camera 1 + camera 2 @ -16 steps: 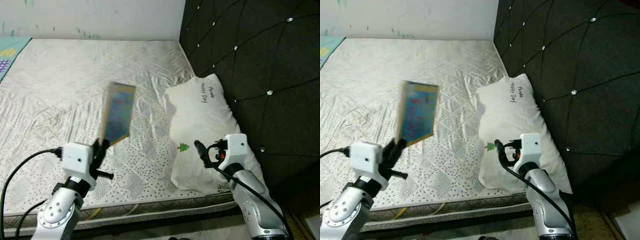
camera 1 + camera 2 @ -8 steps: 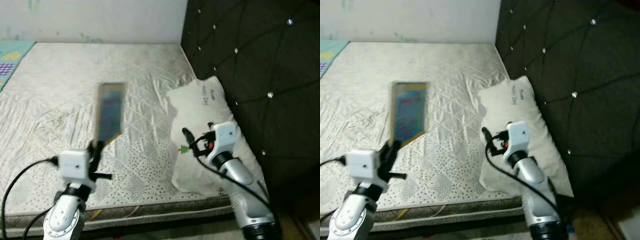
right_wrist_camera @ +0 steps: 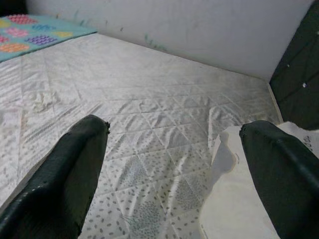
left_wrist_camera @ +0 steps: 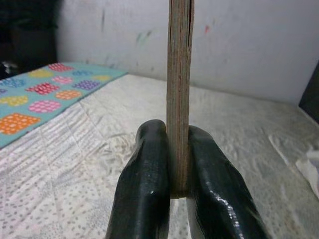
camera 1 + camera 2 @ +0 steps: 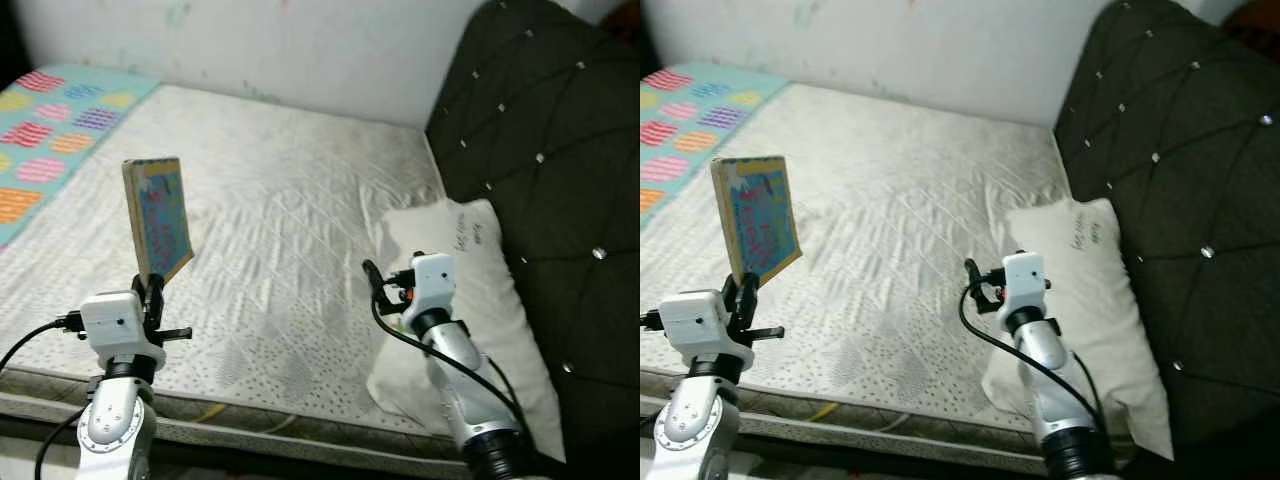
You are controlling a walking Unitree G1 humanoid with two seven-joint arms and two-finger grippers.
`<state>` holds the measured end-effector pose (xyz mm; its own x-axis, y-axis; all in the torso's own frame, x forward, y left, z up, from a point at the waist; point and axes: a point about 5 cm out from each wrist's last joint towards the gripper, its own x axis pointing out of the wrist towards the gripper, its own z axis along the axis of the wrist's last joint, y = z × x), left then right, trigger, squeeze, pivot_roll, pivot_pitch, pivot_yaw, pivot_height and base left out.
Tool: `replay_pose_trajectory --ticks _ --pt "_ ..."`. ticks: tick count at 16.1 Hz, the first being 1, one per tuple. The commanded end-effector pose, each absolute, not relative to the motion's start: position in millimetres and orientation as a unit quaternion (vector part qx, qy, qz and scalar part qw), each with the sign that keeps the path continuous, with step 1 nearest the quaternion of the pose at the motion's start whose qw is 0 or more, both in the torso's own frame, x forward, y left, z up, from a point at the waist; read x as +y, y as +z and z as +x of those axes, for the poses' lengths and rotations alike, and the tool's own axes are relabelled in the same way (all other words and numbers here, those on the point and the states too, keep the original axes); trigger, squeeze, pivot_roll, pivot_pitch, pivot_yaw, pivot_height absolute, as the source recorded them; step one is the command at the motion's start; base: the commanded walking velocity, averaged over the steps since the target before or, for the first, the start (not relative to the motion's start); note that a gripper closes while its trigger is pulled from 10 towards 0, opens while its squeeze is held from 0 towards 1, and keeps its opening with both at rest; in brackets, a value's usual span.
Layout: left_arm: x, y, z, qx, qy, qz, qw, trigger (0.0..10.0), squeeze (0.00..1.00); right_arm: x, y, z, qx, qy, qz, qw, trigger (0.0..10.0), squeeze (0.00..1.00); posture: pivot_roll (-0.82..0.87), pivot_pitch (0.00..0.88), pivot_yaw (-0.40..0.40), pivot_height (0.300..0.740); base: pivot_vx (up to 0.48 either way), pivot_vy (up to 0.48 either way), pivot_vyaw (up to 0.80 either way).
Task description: Clean up the room
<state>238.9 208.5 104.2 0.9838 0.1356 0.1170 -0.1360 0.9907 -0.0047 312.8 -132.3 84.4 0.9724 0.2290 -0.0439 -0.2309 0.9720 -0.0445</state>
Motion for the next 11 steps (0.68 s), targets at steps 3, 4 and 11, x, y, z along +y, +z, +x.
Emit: replay_pose_trajectory --ticks 3,4,11 --pt "213.8 93.5 230.2 -0.051 0.090 -0.014 0.994 10.0 0.00 -153.8 77.6 313.1 0.037 0.099 -0.050 0.993 10.0 0.00 0.11 0.000 -0.148 0.740 0.000 0.000 0.00" --pt "211.3 91.8 229.2 -0.047 0.085 -0.016 0.995 10.0 0.00 -158.1 71.3 309.6 0.048 0.089 -0.044 0.994 10.0 0.00 0.11 0.000 -0.142 0.740 0.000 0.000 0.00" --pt "204.6 103.5 238.3 -0.057 0.071 -0.022 0.996 10.0 0.00 -165.4 77.1 309.2 0.035 0.054 -0.033 0.997 10.0 0.00 0.08 0.000 -0.100 0.740 0.000 0.000 0.00"
